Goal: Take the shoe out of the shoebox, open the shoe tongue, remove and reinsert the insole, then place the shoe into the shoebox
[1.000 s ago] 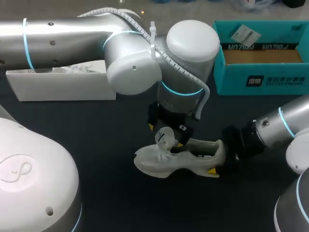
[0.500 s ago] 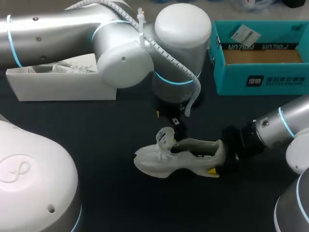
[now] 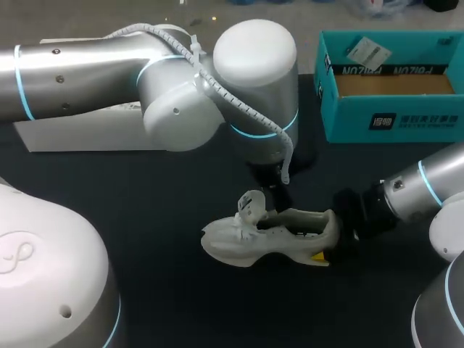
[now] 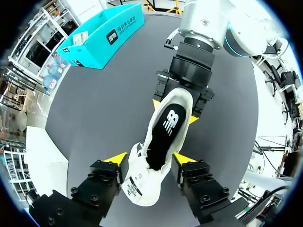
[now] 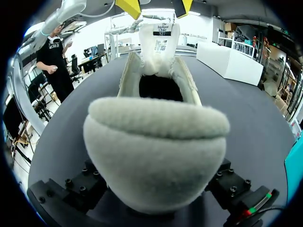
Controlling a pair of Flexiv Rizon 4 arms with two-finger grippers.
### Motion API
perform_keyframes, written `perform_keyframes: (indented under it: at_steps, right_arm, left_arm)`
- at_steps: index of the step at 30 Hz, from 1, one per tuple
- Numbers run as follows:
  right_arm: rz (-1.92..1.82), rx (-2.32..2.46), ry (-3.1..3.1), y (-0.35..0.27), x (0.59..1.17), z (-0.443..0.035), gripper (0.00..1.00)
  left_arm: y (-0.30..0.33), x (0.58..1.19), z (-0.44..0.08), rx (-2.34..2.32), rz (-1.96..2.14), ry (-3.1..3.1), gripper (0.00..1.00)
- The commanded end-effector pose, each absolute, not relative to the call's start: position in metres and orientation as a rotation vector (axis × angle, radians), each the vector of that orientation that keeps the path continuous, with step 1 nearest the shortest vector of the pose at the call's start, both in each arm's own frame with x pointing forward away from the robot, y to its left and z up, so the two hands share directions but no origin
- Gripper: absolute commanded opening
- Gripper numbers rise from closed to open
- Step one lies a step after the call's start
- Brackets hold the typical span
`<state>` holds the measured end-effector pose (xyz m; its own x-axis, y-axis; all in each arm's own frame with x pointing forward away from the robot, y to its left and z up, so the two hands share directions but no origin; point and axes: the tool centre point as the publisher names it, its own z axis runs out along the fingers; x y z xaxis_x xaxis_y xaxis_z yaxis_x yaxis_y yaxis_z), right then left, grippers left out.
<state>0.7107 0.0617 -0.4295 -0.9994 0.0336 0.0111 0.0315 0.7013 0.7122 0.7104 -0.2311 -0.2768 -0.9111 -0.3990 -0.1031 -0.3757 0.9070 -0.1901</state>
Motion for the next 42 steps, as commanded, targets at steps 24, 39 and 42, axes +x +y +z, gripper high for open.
perform_keyframes:
  at_steps: [24, 39, 42]
  right_arm:
    - [1.209, 0.056, 2.895, 0.063, 0.711, -0.432, 0.0]
    - [1.209, 0.056, 2.895, 0.063, 0.711, -0.432, 0.0]
    - [1.209, 0.056, 2.895, 0.063, 0.711, -0.432, 0.0]
  left_arm:
    - [-0.268, 0.706, -0.299, -0.363, -0.242, 3.04, 0.0]
    - [-0.296, 0.698, -0.344, -0.169, -0.218, 3.1, 0.0]
    - [-0.296, 0.699, -0.35, -0.127, -0.215, 3.092, 0.0]
